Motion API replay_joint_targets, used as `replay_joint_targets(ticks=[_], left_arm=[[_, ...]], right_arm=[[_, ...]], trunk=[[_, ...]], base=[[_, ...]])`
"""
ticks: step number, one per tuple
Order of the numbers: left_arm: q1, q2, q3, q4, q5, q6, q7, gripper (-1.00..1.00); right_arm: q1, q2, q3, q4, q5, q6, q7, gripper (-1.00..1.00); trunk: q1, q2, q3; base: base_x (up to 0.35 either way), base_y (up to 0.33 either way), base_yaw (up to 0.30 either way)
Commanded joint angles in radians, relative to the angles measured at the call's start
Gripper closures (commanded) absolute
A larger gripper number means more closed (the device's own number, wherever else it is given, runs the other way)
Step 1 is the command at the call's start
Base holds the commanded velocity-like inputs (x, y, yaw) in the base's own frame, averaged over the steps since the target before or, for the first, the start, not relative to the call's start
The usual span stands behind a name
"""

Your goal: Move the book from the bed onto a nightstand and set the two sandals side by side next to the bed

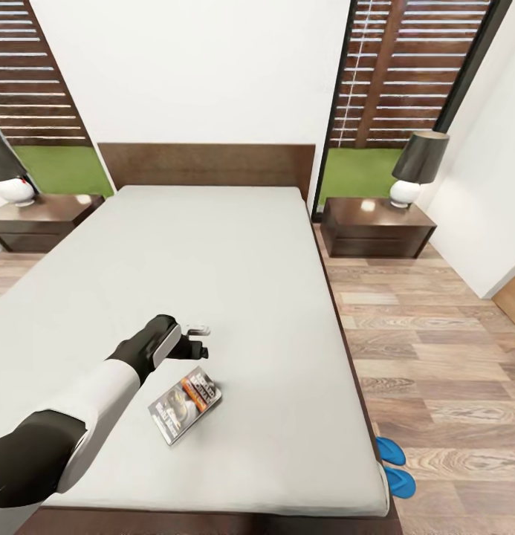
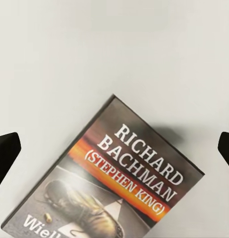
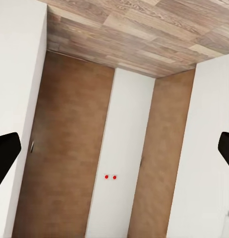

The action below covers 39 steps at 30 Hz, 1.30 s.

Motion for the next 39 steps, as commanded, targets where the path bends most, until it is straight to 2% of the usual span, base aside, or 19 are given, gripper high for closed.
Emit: replay_joint_targets(ticks=[1,36,39], left_arm=[[-0.001,0.001,-0.008,-0.002,0.009,0.003,0.004,-1.0],[-0.034,0.004,-0.008,-0.028,0.014,0.0,-0.001,-1.0],[-0.035,0.004,-0.008,-0.028,0.014,0.0,-0.001,-1.0]], right_arm=[[0.0,0.0,0.003,-0.002,0.002,0.004,-0.001,-1.0],[0.0,0.002,0.003,-0.002,0.004,0.004,-0.001,-1.0],[0.0,0.002,0.003,-0.002,0.004,0.004,0.0,-1.0]], trunk=[[0.0,0.0,-0.002],[0.0,0.0,-0.06],[-0.012,0.021,-0.055]], base=[[0.0,0.0,0.0],[0.0,0.0,0.0],[0.0,0.0,0.0]])
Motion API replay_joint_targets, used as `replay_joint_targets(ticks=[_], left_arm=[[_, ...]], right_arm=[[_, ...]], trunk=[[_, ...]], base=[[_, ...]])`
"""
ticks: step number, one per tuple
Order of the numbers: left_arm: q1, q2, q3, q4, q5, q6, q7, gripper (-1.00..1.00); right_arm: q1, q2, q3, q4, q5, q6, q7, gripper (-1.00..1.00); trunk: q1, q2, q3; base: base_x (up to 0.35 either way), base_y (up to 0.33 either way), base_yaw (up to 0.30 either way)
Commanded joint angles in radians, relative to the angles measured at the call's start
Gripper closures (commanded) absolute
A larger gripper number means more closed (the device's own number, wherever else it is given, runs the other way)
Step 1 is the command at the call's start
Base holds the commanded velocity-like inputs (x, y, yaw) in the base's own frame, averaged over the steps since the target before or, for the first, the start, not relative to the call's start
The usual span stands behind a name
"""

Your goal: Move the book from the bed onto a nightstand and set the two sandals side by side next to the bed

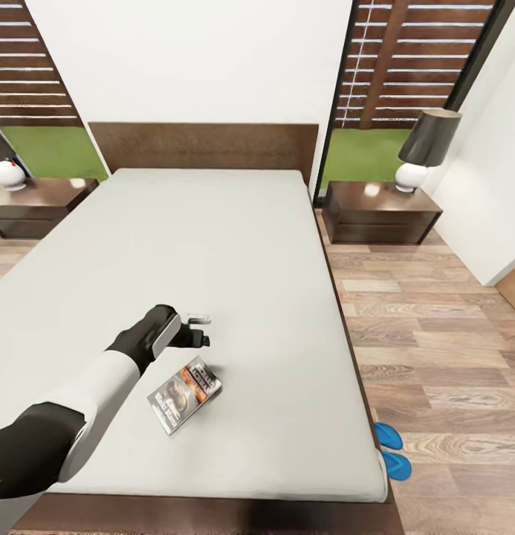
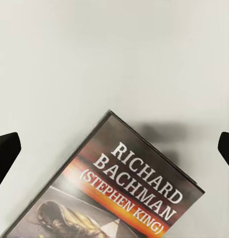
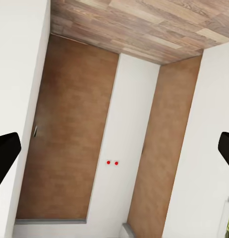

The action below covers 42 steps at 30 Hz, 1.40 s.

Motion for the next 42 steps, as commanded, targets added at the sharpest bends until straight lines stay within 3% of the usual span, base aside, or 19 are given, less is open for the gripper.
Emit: replay_joint_targets(ticks=[1,6,21,26,37,42], left_arm=[[-0.001,0.001,-0.007,-0.001,0.008,0.003,0.004,-1.0],[-0.002,0.001,-0.007,-0.001,0.008,0.004,0.003,-1.0],[-0.002,0.003,-0.007,-0.002,0.008,0.003,0.004,-1.0],[-0.002,0.002,-0.007,-0.001,0.007,0.003,0.004,-1.0],[-0.002,0.001,-0.007,-0.001,0.007,0.002,0.004,-1.0],[-0.002,0.001,-0.007,-0.001,0.006,0.002,0.004,-1.0]], right_arm=[[0.0,0.0,0.003,-0.002,0.003,0.004,-0.001,-1.0],[0.0,0.003,0.003,-0.002,0.003,0.004,-0.001,-1.0],[0.0,0.007,0.003,-0.002,0.003,0.004,-0.001,-1.0],[0.0,0.008,0.003,-0.002,0.003,0.004,-0.001,-1.0],[0.0,0.007,0.003,-0.002,0.004,0.003,-0.001,-1.0],[0.0,0.006,0.003,-0.002,0.004,0.003,-0.001,-1.0]], trunk=[[-0.004,0.007,0.001],[-0.023,0.042,0.008],[-0.023,0.042,-0.016],[-0.042,0.077,-0.009],[-0.042,0.077,-0.018],[-0.061,0.112,-0.004]], base=[[0.0,0.0,0.0],[0.0,0.0,0.0],[0.0,0.0,0.0],[0.0,0.0,0.0],[0.0,0.0,0.0],[0.0,0.0,0.0]])
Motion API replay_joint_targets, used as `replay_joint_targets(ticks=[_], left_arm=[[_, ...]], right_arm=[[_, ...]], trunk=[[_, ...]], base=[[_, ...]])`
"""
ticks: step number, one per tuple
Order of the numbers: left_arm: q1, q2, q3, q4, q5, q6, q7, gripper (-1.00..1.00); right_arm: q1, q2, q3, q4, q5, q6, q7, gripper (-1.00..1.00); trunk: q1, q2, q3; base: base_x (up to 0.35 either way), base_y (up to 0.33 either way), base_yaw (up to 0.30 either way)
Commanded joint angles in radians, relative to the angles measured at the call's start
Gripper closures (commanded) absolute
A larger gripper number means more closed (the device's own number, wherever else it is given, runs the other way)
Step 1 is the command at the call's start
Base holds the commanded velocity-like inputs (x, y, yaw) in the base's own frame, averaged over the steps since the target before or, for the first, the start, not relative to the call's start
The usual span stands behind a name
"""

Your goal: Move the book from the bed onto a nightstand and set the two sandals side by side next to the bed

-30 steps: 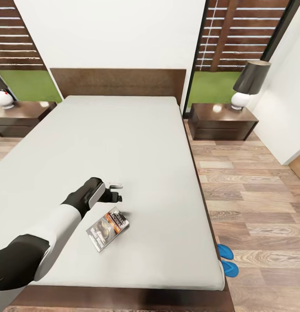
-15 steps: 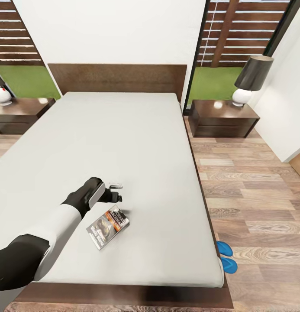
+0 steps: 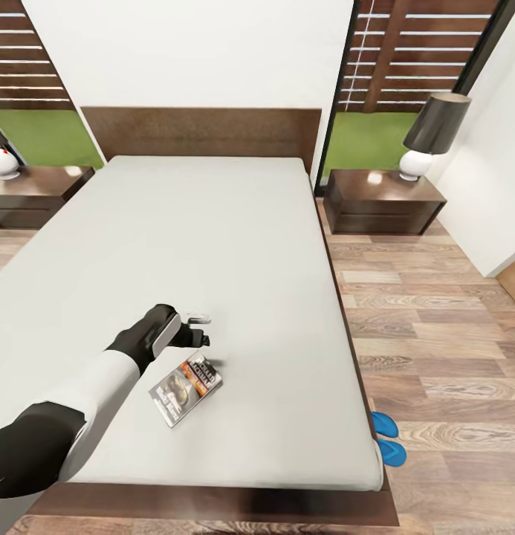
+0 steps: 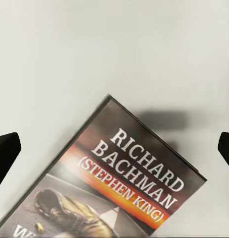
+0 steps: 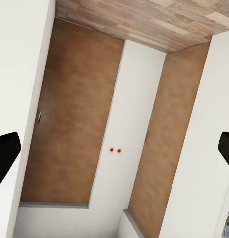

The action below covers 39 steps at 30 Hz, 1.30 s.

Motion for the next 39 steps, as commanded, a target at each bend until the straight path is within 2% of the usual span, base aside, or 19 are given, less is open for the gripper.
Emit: replay_joint_targets(ticks=[1,4,9,18,39], left_arm=[[0.0,0.001,-0.008,-0.001,0.008,0.003,0.004,-1.0],[0.0,0.001,-0.008,-0.001,0.008,0.003,0.004,-1.0],[0.0,0.001,-0.008,0.001,0.008,0.002,0.004,-1.0],[0.0,0.001,-0.008,0.004,0.008,0.002,0.004,-1.0],[0.0,0.002,-0.008,-0.004,0.008,-0.006,0.004,-1.0]], right_arm=[[0.0,0.0,0.003,-0.002,0.003,0.004,-0.001,-1.0],[0.0,0.0,0.003,-0.002,0.003,0.004,-0.001,-1.0],[0.0,0.0,0.003,-0.002,0.003,0.004,-0.001,-1.0],[0.0,0.0,0.003,-0.002,0.003,0.004,-0.001,-1.0],[0.0,0.001,0.003,-0.002,0.003,0.004,-0.001,-1.0]], trunk=[[-0.004,0.007,0.003],[-0.015,0.028,0.012],[-0.015,0.028,0.011],[-0.05,0.091,0.039],[-0.05,0.091,0.039]], base=[[0.0,0.0,0.0],[0.0,0.0,0.0],[0.0,0.0,0.0],[0.0,0.0,0.0],[0.0,0.0,0.0]])
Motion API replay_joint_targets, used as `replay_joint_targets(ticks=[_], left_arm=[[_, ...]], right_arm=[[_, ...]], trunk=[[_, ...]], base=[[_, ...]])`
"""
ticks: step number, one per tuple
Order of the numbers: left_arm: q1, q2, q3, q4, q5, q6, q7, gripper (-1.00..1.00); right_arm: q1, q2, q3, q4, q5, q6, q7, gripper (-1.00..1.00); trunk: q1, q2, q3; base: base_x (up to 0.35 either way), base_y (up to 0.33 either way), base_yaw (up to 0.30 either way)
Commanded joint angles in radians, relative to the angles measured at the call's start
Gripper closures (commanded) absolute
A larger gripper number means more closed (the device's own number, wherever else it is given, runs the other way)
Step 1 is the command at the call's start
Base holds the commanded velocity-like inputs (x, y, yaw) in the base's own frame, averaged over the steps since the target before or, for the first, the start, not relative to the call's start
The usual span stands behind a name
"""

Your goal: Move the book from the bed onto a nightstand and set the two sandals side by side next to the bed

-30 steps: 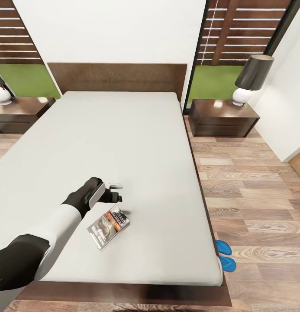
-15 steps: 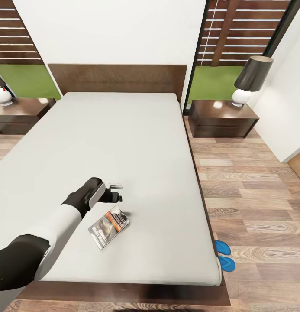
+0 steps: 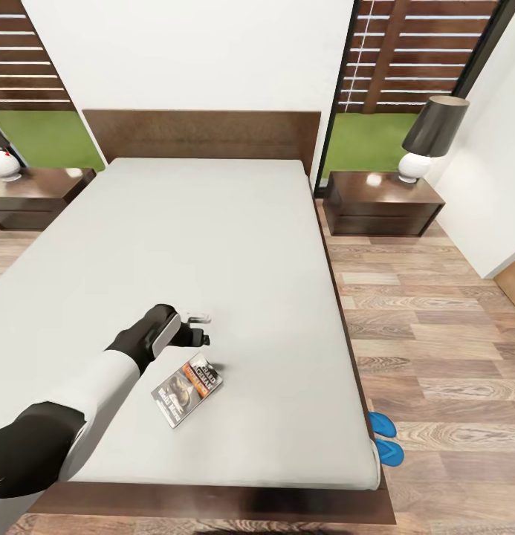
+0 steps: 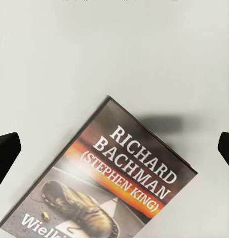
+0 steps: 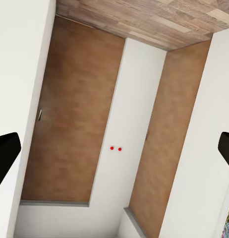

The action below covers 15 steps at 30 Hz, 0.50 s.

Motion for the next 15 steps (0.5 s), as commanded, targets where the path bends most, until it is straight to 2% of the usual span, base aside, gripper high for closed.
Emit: replay_joint_targets(ticks=[1,15], left_arm=[[0.0,0.001,-0.007,-0.001,0.008,0.003,0.004,-1.0],[0.0,0.005,-0.009,-0.001,0.008,0.0,0.004,-1.0]], right_arm=[[0.0,0.0,0.003,-0.002,0.003,0.004,-0.001,-1.0],[0.0,0.0,0.003,-0.002,0.008,0.004,-0.001,-1.0]], trunk=[[0.0,0.0,0.0],[0.0,0.0,0.0]], base=[[0.0,0.0,0.0],[0.0,0.0,0.0]])
